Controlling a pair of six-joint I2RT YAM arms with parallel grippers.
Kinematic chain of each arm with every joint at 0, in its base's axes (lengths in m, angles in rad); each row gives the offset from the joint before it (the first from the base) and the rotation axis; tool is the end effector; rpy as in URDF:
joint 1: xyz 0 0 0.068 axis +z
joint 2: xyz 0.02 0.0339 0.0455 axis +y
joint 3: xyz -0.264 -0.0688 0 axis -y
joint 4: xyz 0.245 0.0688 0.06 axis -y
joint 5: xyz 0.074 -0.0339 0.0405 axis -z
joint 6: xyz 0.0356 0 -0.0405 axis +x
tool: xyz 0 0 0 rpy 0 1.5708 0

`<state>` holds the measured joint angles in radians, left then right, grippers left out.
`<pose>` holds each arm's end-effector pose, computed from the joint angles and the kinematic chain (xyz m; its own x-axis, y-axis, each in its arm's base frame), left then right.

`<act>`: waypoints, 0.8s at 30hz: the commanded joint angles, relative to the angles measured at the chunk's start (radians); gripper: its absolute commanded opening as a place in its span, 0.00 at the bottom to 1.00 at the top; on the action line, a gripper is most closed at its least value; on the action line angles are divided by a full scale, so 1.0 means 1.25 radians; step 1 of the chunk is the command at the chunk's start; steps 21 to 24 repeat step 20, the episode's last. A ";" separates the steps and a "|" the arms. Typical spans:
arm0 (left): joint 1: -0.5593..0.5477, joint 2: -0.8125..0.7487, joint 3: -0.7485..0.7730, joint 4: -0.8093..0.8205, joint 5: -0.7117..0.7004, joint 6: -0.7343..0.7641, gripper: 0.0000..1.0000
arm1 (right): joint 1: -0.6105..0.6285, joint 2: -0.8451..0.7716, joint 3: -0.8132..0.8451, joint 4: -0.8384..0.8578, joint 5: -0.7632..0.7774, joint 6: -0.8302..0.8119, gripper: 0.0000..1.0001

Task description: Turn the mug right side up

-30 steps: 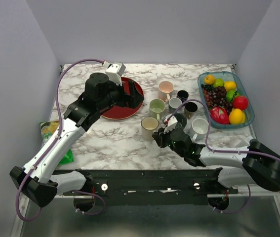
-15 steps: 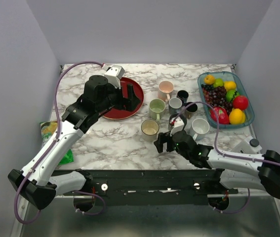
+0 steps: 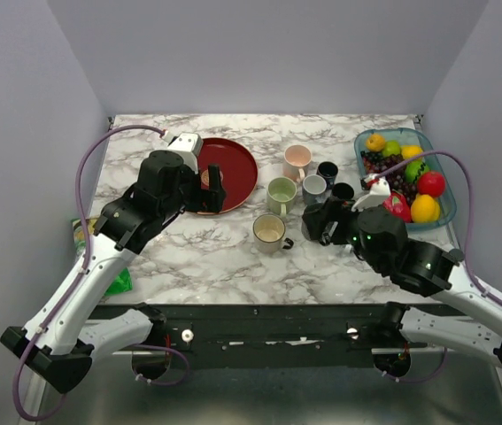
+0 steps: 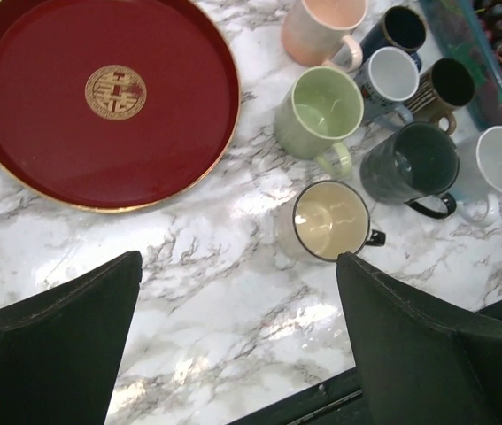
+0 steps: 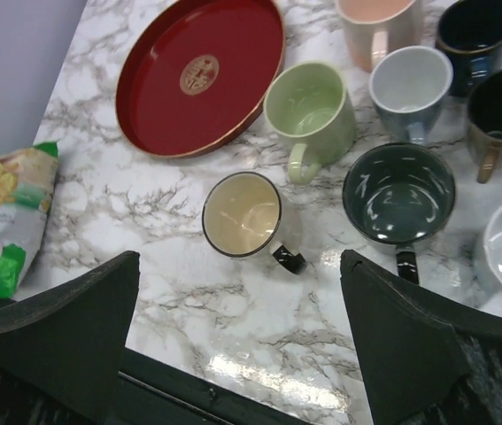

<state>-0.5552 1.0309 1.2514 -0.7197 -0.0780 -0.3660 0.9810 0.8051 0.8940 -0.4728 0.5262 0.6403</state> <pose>0.1768 -0.1064 0.3997 -0.5471 -0.0805 -0.8332 0.2908 0.9151 -0.2794 0.1110 0.1337 0.3461 -0.4416 0.2689 -0.8559 -0.2441 0.8820 0.4031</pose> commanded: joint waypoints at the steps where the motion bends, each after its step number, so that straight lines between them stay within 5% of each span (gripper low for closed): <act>1: 0.004 -0.032 0.016 -0.095 -0.064 0.002 0.99 | 0.003 -0.048 0.068 -0.213 0.130 0.085 1.00; 24: 0.004 -0.088 0.048 -0.108 -0.155 -0.023 0.99 | 0.003 -0.148 0.085 -0.238 0.178 0.080 1.00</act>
